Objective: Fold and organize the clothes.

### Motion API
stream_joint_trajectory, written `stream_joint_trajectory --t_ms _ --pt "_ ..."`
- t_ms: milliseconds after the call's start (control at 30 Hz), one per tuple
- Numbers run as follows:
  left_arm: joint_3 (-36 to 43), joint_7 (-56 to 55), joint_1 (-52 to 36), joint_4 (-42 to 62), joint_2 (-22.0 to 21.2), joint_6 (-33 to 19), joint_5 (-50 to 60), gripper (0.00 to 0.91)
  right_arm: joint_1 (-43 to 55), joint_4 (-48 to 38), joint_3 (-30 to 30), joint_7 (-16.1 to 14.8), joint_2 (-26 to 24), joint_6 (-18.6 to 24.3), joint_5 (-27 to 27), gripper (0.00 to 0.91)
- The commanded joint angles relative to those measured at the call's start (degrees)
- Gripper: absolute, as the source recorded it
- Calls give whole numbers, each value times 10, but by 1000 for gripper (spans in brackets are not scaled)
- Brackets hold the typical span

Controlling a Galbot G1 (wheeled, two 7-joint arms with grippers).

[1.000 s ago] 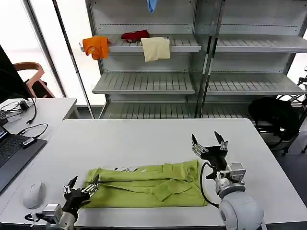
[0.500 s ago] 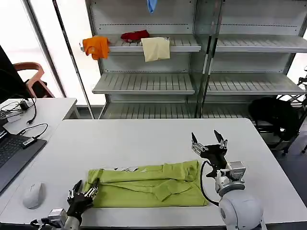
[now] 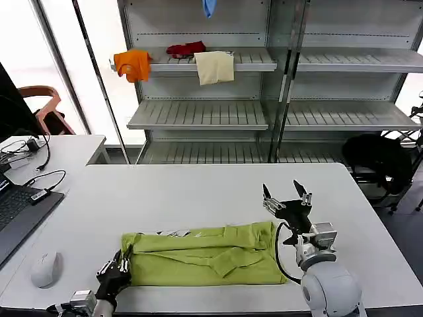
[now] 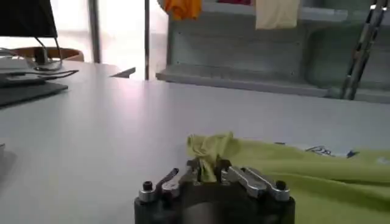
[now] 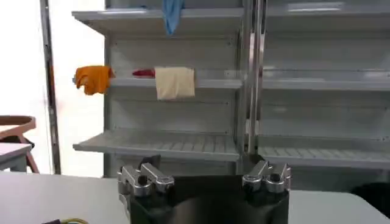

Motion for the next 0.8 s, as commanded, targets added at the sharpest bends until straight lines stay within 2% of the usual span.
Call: stream_joint_trajectory --t_ms 33,267,533,700,800 --pt "-29 8 0 -30 3 -51 8 0 -1 -1 2 -4 0 0 -3 907" --pt "-131 59 -8 -42 32 -37 44 0 -4 -4 4 -5 0 1 -7 907" --pt "-270 120 -36 10 95 -7 128 0 -6 -10 7 -6 0 3 -9 907" --pt "-309 121 -58 19 121 13 144 0 -8 -18 7 -8 2 9 -12 907" --pt "-312 115 -64 10 121 16 163 0 -9 -22 7 -9 2 11 -12 907"
